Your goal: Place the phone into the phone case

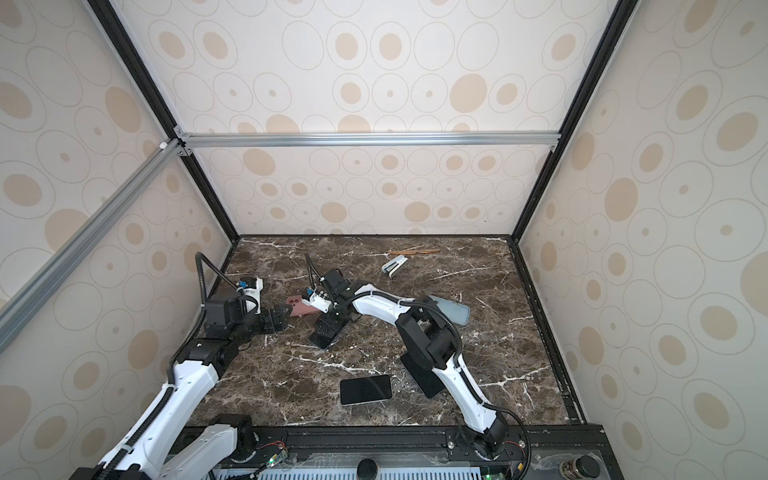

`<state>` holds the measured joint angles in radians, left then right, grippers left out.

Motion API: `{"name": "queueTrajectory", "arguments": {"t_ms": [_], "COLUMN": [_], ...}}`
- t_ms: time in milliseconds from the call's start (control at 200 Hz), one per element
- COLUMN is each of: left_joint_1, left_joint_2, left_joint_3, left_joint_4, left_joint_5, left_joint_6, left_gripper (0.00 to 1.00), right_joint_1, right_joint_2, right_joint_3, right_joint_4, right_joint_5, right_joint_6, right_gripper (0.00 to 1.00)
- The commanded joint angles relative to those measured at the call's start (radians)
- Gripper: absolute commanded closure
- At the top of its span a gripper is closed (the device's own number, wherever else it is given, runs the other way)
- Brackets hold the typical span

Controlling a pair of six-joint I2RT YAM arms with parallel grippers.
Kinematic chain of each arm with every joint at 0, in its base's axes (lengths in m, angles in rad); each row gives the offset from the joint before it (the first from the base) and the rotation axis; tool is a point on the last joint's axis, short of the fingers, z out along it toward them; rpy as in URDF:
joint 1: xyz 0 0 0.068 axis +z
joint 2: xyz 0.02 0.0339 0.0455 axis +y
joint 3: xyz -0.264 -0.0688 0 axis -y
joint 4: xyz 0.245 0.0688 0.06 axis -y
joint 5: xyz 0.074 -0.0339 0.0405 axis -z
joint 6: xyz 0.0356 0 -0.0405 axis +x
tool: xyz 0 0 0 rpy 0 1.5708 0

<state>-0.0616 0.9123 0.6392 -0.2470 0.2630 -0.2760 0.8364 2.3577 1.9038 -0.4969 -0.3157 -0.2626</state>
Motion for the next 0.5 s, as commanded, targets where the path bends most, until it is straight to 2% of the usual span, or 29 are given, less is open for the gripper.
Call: {"name": "queueTrajectory", "arguments": {"t_ms": [0,185,495], "left_joint_1": [0.008,0.008,0.008], "left_joint_2": [-0.017,-0.022,-0.027], "left_joint_3": [-0.003,-0.002,-0.003], "left_joint_4": [0.015,0.015,0.012], "left_joint_5": [-0.013,-0.011,-0.02], "left_joint_6": [0.035,0.034,0.038], "left_gripper": [0.14,0.14,0.14], "right_joint_1": [-0.003,-0.003,-0.003], "right_joint_2": [0.031,0.074,0.037], "right_joint_3": [0.05,0.141,0.15], "right_joint_4": [-0.084,-0.218,-0.391], "right_joint_5": [-0.047,-0.056,-0.065], "right_joint_6": [0.003,-0.027,-0.12], "right_gripper": [0.13,0.13,0.17]}}
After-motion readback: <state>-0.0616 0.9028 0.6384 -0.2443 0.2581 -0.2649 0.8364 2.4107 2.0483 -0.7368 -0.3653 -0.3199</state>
